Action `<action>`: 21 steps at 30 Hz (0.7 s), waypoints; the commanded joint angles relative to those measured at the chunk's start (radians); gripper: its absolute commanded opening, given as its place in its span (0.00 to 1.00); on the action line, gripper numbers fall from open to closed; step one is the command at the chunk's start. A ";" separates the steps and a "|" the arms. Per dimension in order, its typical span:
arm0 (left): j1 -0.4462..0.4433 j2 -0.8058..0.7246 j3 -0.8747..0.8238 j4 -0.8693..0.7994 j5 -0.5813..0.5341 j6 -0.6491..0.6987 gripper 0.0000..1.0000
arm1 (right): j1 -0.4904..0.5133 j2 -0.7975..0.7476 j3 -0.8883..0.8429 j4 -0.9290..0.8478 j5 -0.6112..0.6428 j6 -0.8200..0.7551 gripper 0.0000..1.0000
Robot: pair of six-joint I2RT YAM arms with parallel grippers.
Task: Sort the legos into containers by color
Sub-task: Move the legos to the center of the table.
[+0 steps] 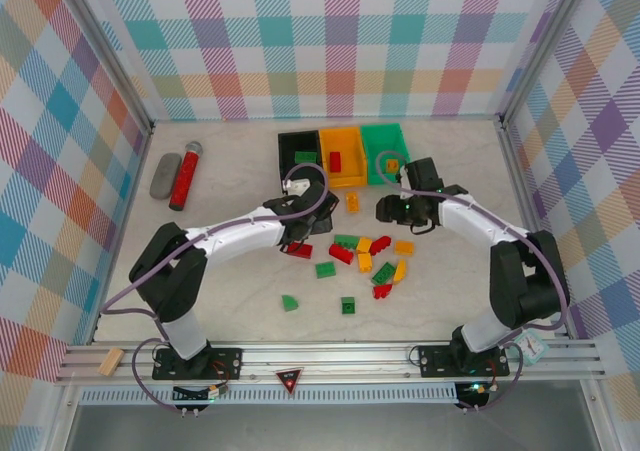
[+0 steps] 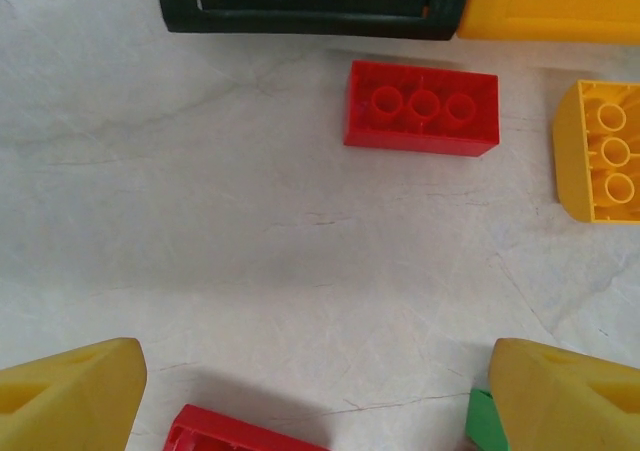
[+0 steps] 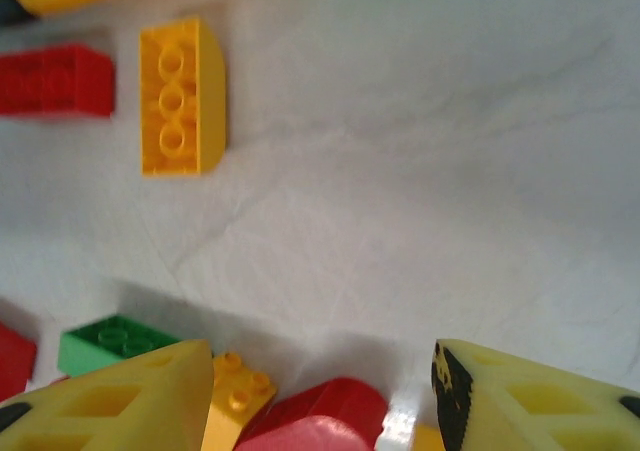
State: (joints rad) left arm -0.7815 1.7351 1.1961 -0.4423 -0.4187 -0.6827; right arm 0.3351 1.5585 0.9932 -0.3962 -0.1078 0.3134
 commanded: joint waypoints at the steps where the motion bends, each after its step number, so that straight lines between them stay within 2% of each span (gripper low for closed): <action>1: 0.011 0.028 0.035 -0.002 0.036 0.014 0.89 | 0.028 0.004 -0.002 0.045 -0.025 0.006 0.60; 11: 0.023 0.083 0.045 0.068 0.160 -0.009 0.89 | 0.060 0.028 -0.096 0.068 0.034 0.031 0.60; 21: 0.024 0.143 0.073 0.093 0.228 -0.006 0.87 | 0.076 0.045 -0.119 0.080 0.009 0.046 0.60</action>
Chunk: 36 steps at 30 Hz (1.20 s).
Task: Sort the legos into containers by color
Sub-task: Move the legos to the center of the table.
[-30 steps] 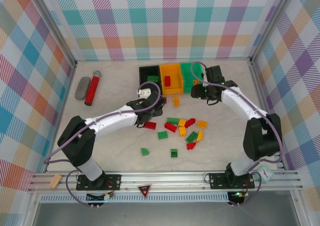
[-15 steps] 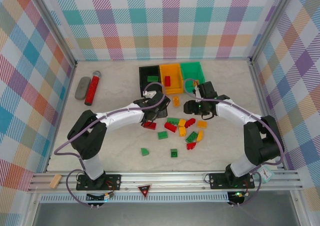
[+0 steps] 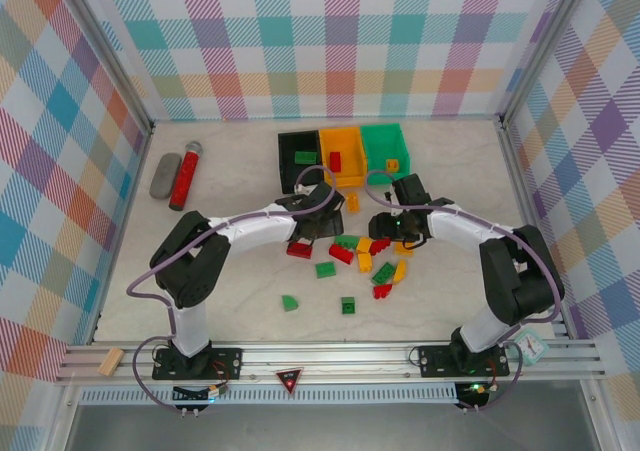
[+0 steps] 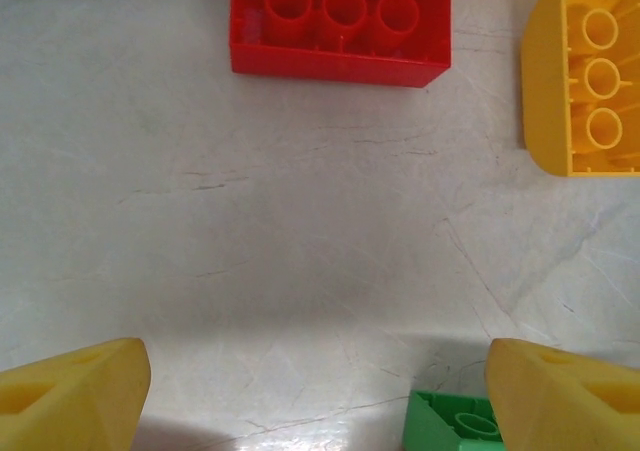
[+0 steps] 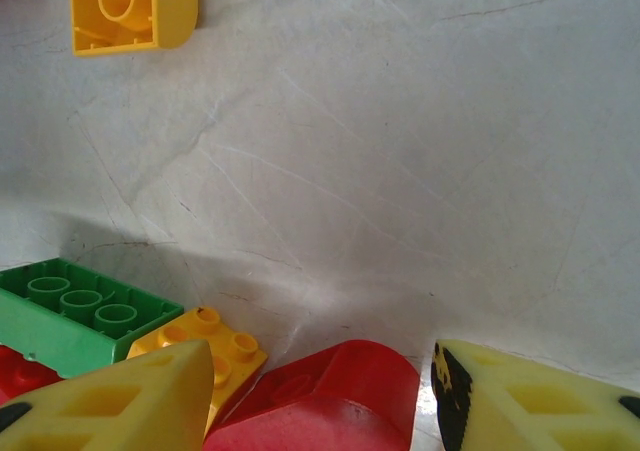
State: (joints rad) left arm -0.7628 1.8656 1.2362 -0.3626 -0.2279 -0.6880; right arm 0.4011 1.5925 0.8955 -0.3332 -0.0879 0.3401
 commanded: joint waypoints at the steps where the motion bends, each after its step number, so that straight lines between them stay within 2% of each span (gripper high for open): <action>1: 0.006 0.020 0.039 0.016 0.052 0.001 0.87 | 0.010 0.011 -0.028 0.021 -0.013 0.023 0.60; 9: 0.005 0.088 0.081 0.048 0.143 -0.011 0.85 | 0.018 0.046 -0.042 0.043 -0.085 0.052 0.59; 15: 0.005 0.096 0.075 0.076 0.164 -0.026 0.85 | 0.031 0.072 -0.030 0.049 -0.123 0.065 0.56; 23: 0.005 0.037 0.013 0.159 0.117 -0.047 0.85 | 0.073 0.048 -0.026 0.071 -0.145 0.056 0.54; 30: 0.006 -0.051 -0.060 0.185 0.039 -0.058 0.86 | 0.079 -0.016 -0.029 0.010 -0.017 0.041 0.57; 36: 0.010 -0.119 -0.099 0.157 -0.033 -0.054 0.88 | 0.085 -0.064 -0.052 -0.035 0.013 0.046 0.55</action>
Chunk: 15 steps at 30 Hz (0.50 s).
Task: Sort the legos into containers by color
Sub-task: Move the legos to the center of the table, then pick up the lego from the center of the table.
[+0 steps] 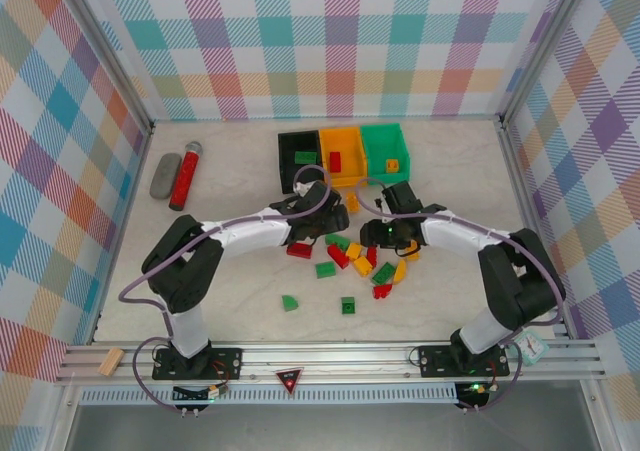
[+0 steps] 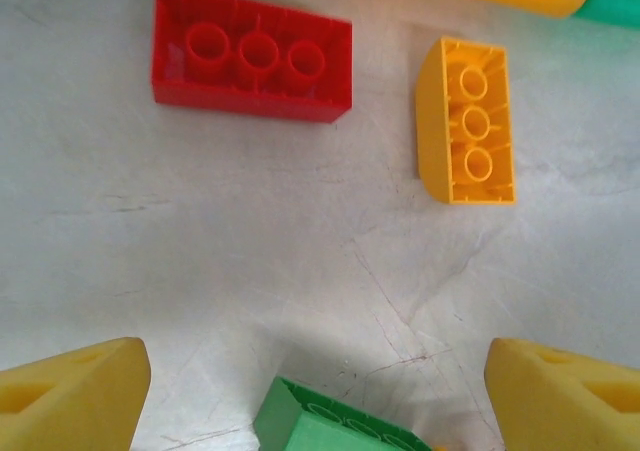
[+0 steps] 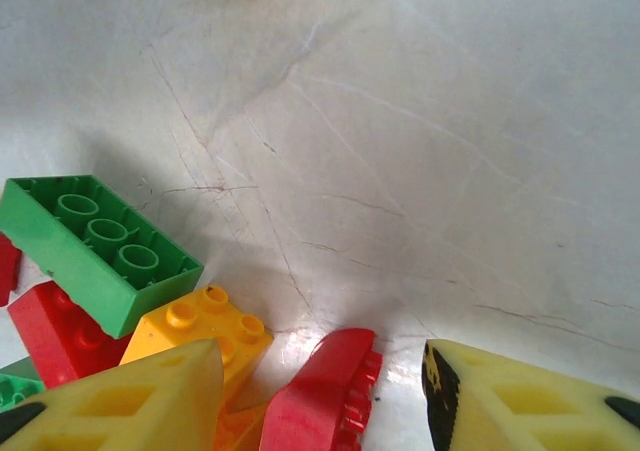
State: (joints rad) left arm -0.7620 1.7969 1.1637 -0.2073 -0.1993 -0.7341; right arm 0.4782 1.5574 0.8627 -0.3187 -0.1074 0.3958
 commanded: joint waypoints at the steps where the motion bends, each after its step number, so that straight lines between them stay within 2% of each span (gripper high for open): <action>1: 0.012 -0.060 -0.037 0.005 -0.066 -0.007 0.88 | 0.011 -0.032 -0.028 -0.054 0.034 -0.008 0.55; 11: 0.049 -0.142 -0.120 0.047 -0.073 -0.028 0.88 | 0.092 0.009 -0.048 -0.075 0.062 0.019 0.51; 12: 0.050 -0.153 -0.131 0.050 -0.082 -0.032 0.89 | 0.094 0.018 -0.044 -0.078 0.069 0.021 0.50; 15: 0.052 -0.202 -0.167 0.047 -0.126 -0.041 0.89 | 0.094 0.028 -0.036 -0.084 0.090 0.026 0.37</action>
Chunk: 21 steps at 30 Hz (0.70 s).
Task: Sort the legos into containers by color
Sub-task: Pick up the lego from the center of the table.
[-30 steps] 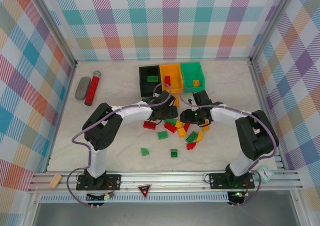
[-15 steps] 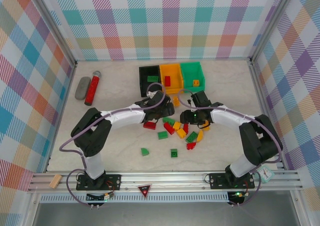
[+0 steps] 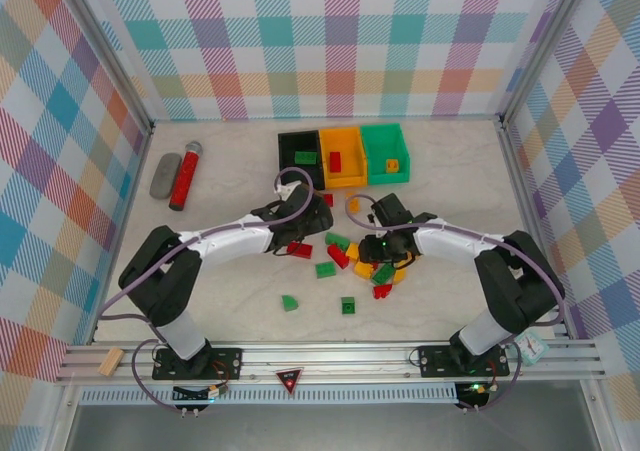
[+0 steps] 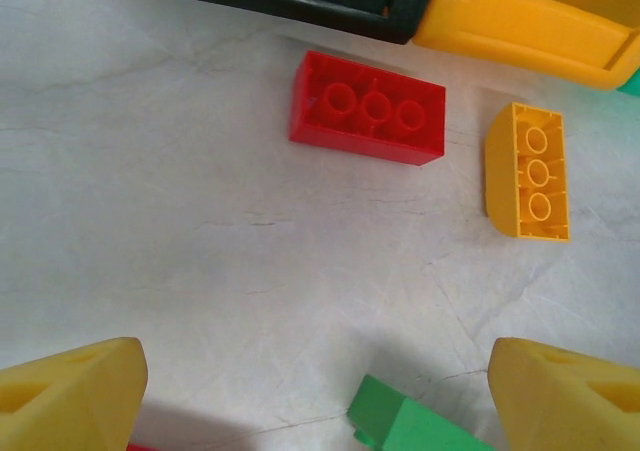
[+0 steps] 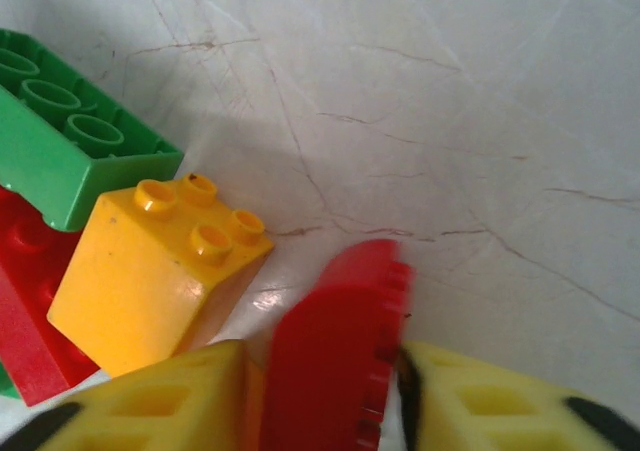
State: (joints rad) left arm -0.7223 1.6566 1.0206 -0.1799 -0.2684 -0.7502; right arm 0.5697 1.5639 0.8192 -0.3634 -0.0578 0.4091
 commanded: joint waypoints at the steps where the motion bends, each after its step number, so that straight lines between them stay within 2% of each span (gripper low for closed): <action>1: 0.013 -0.080 -0.035 0.015 -0.073 -0.026 0.89 | 0.002 0.017 0.011 -0.043 0.051 0.013 0.32; 5: 0.019 -0.135 -0.060 -0.017 -0.114 -0.029 0.89 | 0.002 -0.017 0.044 -0.062 0.069 0.002 0.21; 13: 0.021 -0.190 -0.075 -0.051 -0.129 -0.025 0.89 | 0.002 -0.002 0.217 -0.111 0.097 -0.045 0.20; 16: 0.021 -0.200 -0.073 -0.063 -0.127 -0.024 0.89 | 0.000 0.060 0.356 -0.121 0.121 -0.078 0.20; 21: 0.021 -0.208 -0.064 -0.076 -0.104 -0.024 0.89 | -0.023 0.277 0.714 -0.188 0.151 -0.124 0.20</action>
State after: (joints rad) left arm -0.7109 1.4811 0.9581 -0.2264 -0.3683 -0.7689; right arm 0.5625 1.7515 1.4048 -0.5014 0.0654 0.3340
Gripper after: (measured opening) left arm 0.891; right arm 0.249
